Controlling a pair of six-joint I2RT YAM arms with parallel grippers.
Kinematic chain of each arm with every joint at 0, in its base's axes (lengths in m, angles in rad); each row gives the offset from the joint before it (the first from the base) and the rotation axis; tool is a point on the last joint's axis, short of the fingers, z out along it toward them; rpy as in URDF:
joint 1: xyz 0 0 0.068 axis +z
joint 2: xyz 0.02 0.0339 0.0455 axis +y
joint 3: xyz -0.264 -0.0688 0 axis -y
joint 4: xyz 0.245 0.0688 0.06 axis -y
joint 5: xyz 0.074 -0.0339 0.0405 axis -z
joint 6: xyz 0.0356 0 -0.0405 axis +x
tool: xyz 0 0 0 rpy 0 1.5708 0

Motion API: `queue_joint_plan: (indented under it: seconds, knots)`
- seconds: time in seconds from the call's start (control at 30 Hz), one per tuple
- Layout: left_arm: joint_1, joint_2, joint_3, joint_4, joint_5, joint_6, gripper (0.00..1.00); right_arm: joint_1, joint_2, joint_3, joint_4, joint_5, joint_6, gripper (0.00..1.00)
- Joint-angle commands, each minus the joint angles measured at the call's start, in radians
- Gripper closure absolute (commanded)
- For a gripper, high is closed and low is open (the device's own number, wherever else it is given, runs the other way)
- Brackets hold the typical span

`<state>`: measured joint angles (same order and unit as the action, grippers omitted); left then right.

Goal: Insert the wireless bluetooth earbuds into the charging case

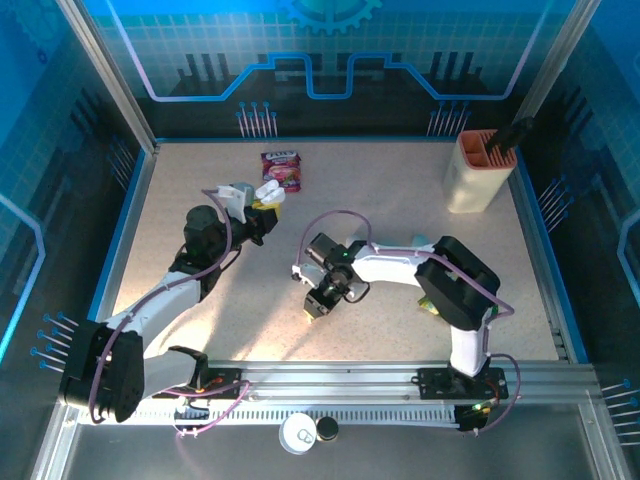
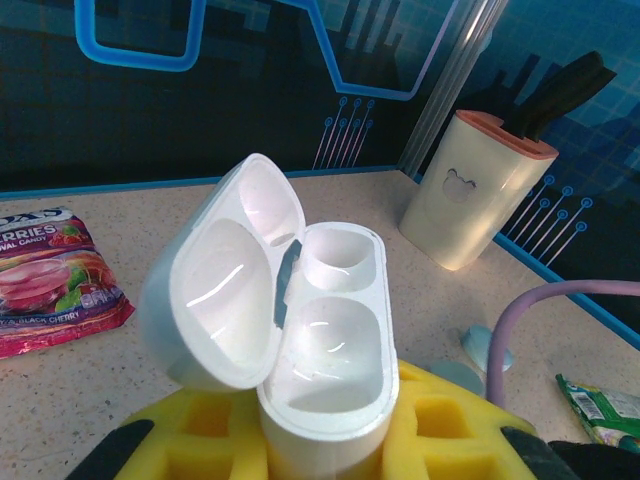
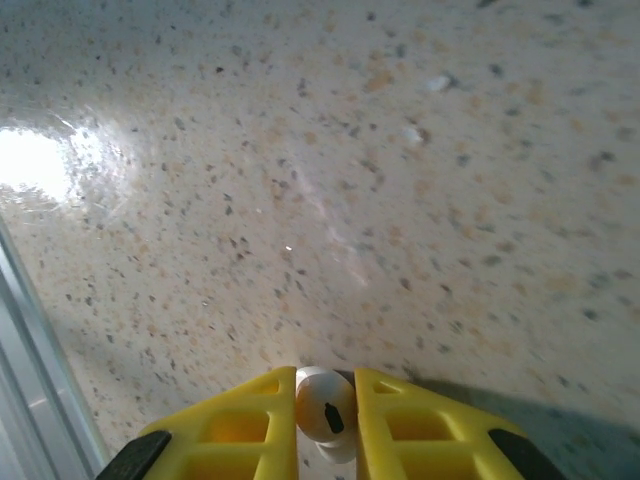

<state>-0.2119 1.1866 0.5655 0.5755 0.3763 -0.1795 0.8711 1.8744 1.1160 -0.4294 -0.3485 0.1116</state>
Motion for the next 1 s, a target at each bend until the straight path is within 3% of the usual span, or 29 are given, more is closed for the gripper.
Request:
queue_joint_plan:
  seconds: [0.0, 0.17, 0.4, 0.53, 0.7, 0.97]
  knots:
    - [0.006, 0.005, -0.014, 0.043, 0.041, 0.005, 0.91, -0.001, -0.115, -0.042, 0.054, 0.113, 0.008, 0.83]
    - [-0.004, 0.019, -0.006, 0.027, 0.087, 0.031, 0.90, -0.015, -0.296, -0.136, 0.211, 0.260, 0.018, 0.83]
    - [-0.104, 0.035, 0.020, -0.112, 0.138, 0.144, 0.90, -0.047, -0.543, -0.231, 0.432, 0.448, -0.022, 0.85]
    - [-0.143, 0.043, 0.006, -0.096, 0.159, 0.140, 0.90, -0.064, -0.639, -0.266, 0.494, 0.503, -0.063, 0.85]
    - [-0.189, 0.064, 0.004, -0.079, 0.197, 0.132, 0.91, -0.074, -0.705, -0.265, 0.544, 0.507, -0.116, 0.86]
    - [-0.222, 0.077, 0.005, -0.048, 0.258, 0.138, 0.91, -0.076, -0.667, -0.200, 0.547, 0.429, -0.167, 0.85]
